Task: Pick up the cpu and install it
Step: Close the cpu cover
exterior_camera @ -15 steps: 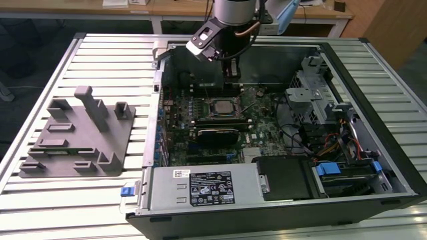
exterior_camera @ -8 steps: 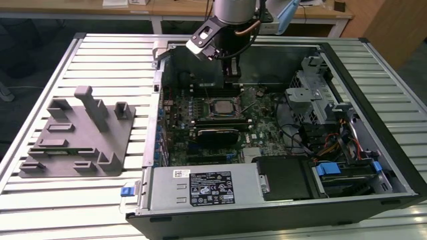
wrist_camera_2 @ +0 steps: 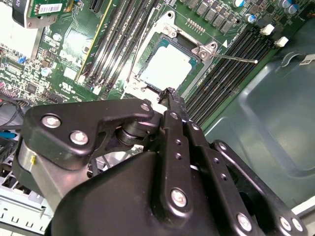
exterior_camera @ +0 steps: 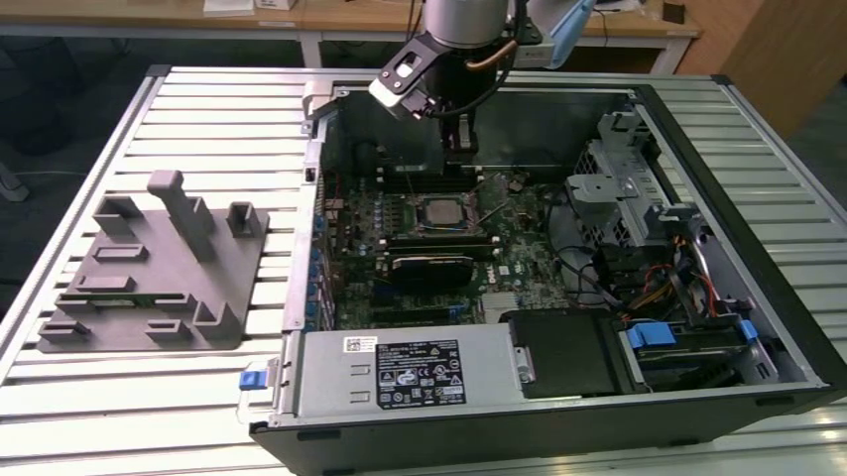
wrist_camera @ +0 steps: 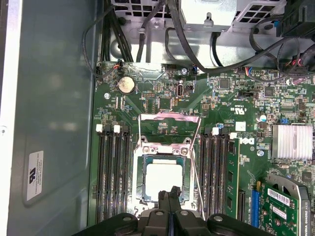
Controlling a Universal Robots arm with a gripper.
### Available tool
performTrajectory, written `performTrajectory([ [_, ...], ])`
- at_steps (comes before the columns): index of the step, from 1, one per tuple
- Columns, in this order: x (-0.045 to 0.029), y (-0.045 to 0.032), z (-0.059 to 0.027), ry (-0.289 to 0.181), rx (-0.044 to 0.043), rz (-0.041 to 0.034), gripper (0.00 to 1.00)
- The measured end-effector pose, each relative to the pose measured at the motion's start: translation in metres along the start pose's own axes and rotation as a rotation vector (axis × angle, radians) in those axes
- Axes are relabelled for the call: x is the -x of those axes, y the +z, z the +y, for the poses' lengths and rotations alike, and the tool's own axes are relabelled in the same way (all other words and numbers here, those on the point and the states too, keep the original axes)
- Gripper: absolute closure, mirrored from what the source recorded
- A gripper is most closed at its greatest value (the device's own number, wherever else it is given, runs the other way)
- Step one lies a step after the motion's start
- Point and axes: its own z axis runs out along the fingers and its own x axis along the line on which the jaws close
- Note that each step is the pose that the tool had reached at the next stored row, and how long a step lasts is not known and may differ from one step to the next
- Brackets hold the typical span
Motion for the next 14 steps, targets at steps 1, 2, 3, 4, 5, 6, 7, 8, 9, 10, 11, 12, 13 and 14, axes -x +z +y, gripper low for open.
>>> performTrajectory([
  [1, 0.0, 0.0, 0.0, 0.0, 0.0, 0.0, 0.89],
  [2, 0.0, -0.0003, 0.0, 0.0, -0.0002, -0.0002, 0.89],
  [3, 0.0001, -0.0013, 0.0, 0.0, -0.0004, -0.0006, 0.89],
  [4, 0.0001, -0.0026, 0.0001, 0.0, -0.0002, -0.0003, 0.89],
  [5, 0.0001, -0.0045, 0.0001, 0.0, 0.0, 0.0, 0.89],
  [6, 0.0001, -0.007, 0.0002, 0.0, 0.0, 0.0, 0.89],
  [7, 0.0002, -0.0099, 0.0003, 0.0, -0.0001, -0.0002, 0.89],
  [8, 0.0002, -0.0126, 0.0004, 0.0, -0.0001, 0.0, 0.89],
  [9, 0.0003, -0.0149, 0.0005, 0.0, 0.0, 0.0001, 0.89],
  [10, 0.0003, -0.0166, 0.0005, 0.0, -0.0001, 0.0, 0.89],
  [11, 0.0003, -0.0179, 0.0006, 0.0, -0.0001, 0.0001, 0.89],
  [12, 0.0003, -0.0193, 0.0006, 0.0, 0.0, 0.0001, 0.89],
  [13, 0.0004, -0.021, 0.0007, 0.0, 0.0, 0.0001, 0.89],
  [14, 0.0004, -0.0229, 0.0008, 0.0, 0.0, 0.0002, 0.89],
])
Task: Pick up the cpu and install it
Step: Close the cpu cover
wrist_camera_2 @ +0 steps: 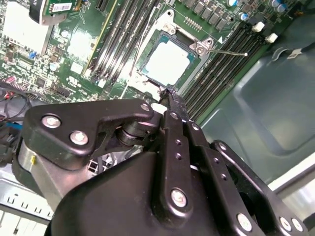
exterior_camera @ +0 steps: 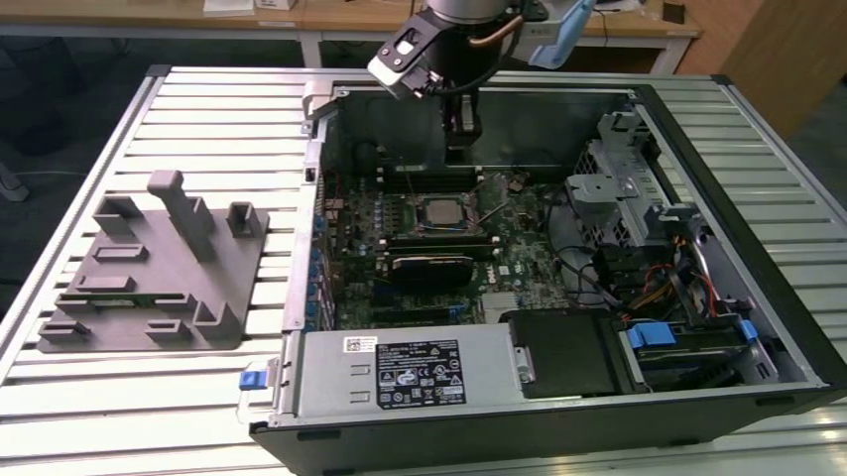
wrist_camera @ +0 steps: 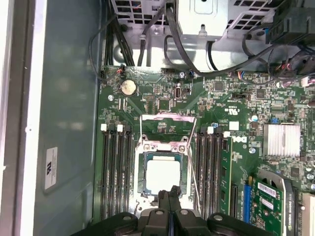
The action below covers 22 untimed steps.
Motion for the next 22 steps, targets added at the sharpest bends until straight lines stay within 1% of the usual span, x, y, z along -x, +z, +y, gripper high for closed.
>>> performTrajectory([
  [3, 0.0001, -0.0055, 0.0002, 0.0, 0.0, 0.0, 0.89],
  [5, 0.0001, -0.0078, 0.0003, 0.0, 0.0, 0.0, 0.89],
  [11, 0.0002, -0.0079, 0.0012, 0.0, 0.0, -0.0001, 0.89],
  [17, 0.0004, -0.0075, 0.0102, 0.0, -0.0001, 0.0, 0.89],
  [22, 0.0008, -0.0072, 0.0209, 0.0, -0.0005, 0.0, 0.89],
])
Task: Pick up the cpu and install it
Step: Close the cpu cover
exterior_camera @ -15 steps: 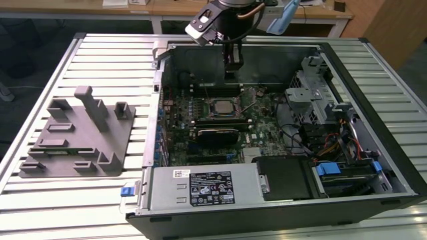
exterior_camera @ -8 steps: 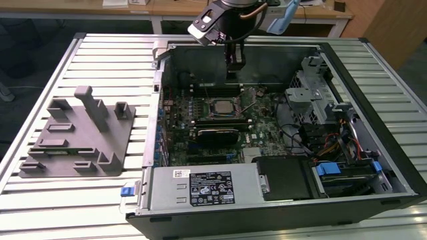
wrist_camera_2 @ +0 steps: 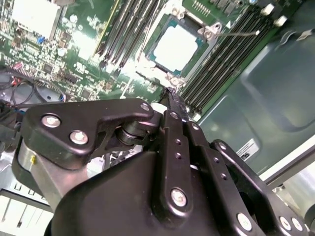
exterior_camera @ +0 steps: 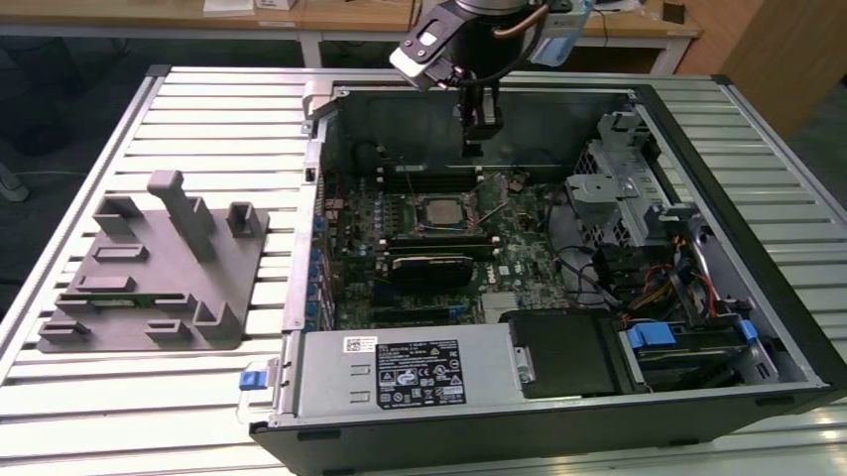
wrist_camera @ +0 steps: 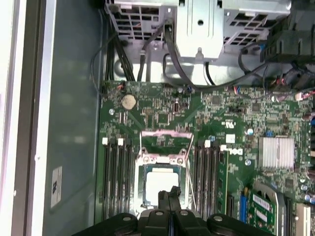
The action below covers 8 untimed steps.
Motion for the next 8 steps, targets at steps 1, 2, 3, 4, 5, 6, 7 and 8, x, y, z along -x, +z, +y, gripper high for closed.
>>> performTrajectory([
  [1, 0.0001, 0.0001, 0.0023, 0.0, -0.0001, 0.0, 0.89],
  [2, 0.0001, 0.0002, 0.0046, 0.0, -0.0001, 0.0, 0.89],
  [3, 0.0002, 0.0002, 0.007, 0.0, -0.0002, 0.0, 0.89],
  [4, 0.0003, 0.0003, 0.0093, 0.0, -0.0003, 0.0, 0.89],
  [5, 0.0004, 0.0004, 0.0116, 0.0, -0.0005, 0.0, 0.89],
  [6, 0.0004, 0.0005, 0.0139, 0.0, -0.0006, 0.0, 0.89],
  [7, 0.0005, 0.0006, 0.0162, 0.0, -0.0006, 0.0, 0.89],
  [8, 0.0006, 0.0007, 0.0188, 0.0, -0.0008, 0.0, 0.89],
])
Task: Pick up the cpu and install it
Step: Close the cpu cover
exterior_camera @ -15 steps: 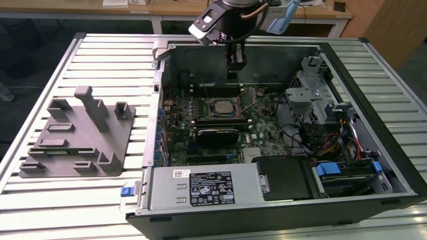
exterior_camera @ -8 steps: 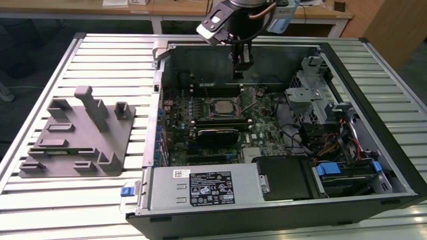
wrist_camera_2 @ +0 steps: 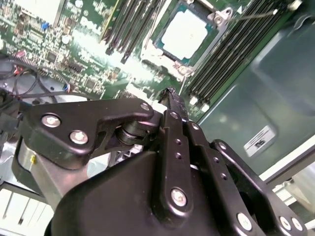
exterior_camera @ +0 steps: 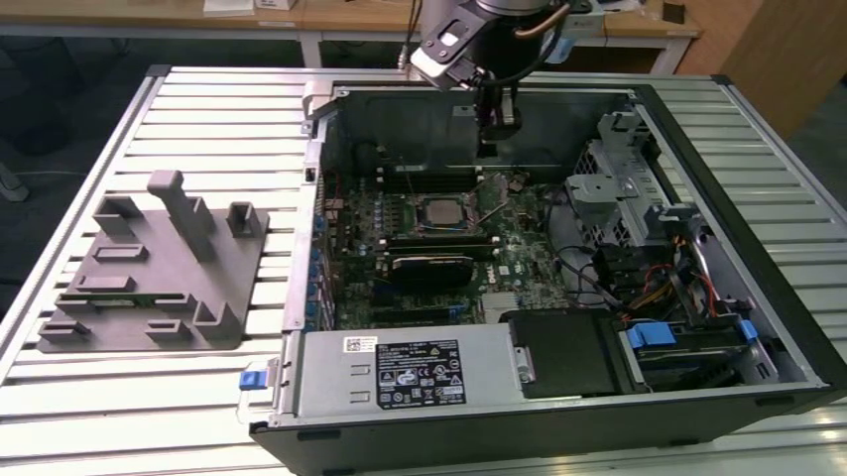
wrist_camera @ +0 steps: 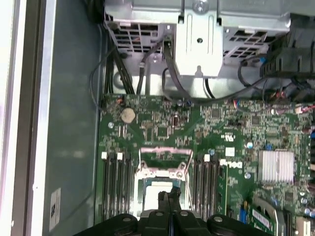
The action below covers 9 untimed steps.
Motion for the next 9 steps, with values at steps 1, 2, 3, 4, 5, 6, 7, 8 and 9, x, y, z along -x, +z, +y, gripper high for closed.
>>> performTrajectory([
  [1, 0.0001, 0.0002, 0.0031, 0.0, -0.0001, 0.0001, 0.89],
  [2, 0.0002, 0.0003, 0.0065, 0.0, -0.0004, 0.0001, 0.89],
  [3, 0.0003, 0.0005, 0.01, 0.0, -0.0006, 0.0, 0.89],
  [4, 0.0004, 0.0006, 0.0134, 0.0, -0.0009, -0.0001, 0.89],
  [5, 0.0005, 0.0008, 0.0167, 0.0, -0.0012, -0.0002, 0.89],
  [6, 0.0006, 0.0011, 0.0202, 0.0, -0.0016, -0.0001, 0.89],
  [7, 0.0007, 0.0015, 0.0236, 0.0, -0.002, 0.0001, 0.89],
  [8, 0.0007, 0.0019, 0.0268, 0.0, -0.0025, 0.0002, 0.89],
  [9, 0.0008, 0.0026, 0.0295, 0.0, -0.0028, 0.0003, 0.89],
])
